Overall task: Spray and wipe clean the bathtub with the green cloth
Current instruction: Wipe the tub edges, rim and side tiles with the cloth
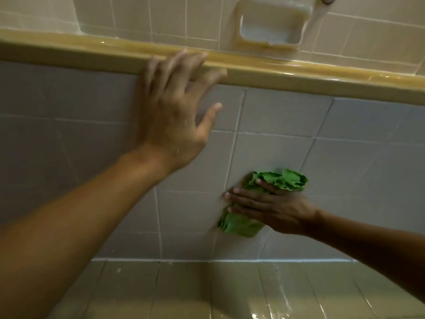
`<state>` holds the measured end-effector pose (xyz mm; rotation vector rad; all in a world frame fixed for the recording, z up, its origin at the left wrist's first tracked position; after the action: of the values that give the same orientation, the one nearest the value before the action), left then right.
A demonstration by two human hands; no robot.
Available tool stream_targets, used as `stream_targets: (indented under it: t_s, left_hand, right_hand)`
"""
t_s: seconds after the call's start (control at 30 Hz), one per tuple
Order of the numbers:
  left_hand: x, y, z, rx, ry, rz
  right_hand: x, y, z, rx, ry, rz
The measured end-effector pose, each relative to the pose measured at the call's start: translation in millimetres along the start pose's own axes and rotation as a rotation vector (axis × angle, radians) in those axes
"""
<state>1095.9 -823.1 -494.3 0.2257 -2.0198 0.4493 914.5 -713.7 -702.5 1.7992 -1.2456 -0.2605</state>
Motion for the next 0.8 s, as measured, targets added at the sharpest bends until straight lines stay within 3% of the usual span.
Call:
stream_targets:
  t_s: [0.07, 0.13, 0.23, 0.33, 0.5, 0.73, 0.8]
  left_hand:
    - [-37, 31, 0, -0.123, 0.135, -0.092]
    - [-86, 64, 19, -0.252, 0.179, -0.344]
    - [-163, 118, 81, -0.408, -0.013, -0.781]
    - [-209, 161, 125, -0.505, -0.182, -1.002]
    - [-221, 176, 152, -0.484, -0.236, -1.091]
    - [-212, 180, 146, -0.598, 0.109, -1.156]
    - [-209, 186, 141, -0.72, 0.213, -1.253]
  right_hand:
    - [7, 23, -17, -0.046, 0.056, 0.005]
    - [12, 46, -31, -0.01, 0.104, 0.011]
    - [12, 59, -38, 0.006, 0.154, 0.004]
    - [3, 55, -38, -0.039, 0.212, 0.071]
    - [-1, 53, -50, -0.004, 0.312, 0.257]
    - [-6, 44, -60, 0.015, 0.281, 0.381]
    - [-4, 46, -64, 0.079, 0.23, 0.414]
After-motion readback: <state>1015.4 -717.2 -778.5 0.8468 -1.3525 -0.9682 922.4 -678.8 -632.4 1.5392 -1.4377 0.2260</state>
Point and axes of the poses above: each hand's wrist, its own x-axis towards the middle knuckle, its own z-axis out of the palm, y = z × x, the point moved 8 cm from there along x, towards the middle knuckle, and after that the axes turned 12 degrees about z, right-handed, at the moved point
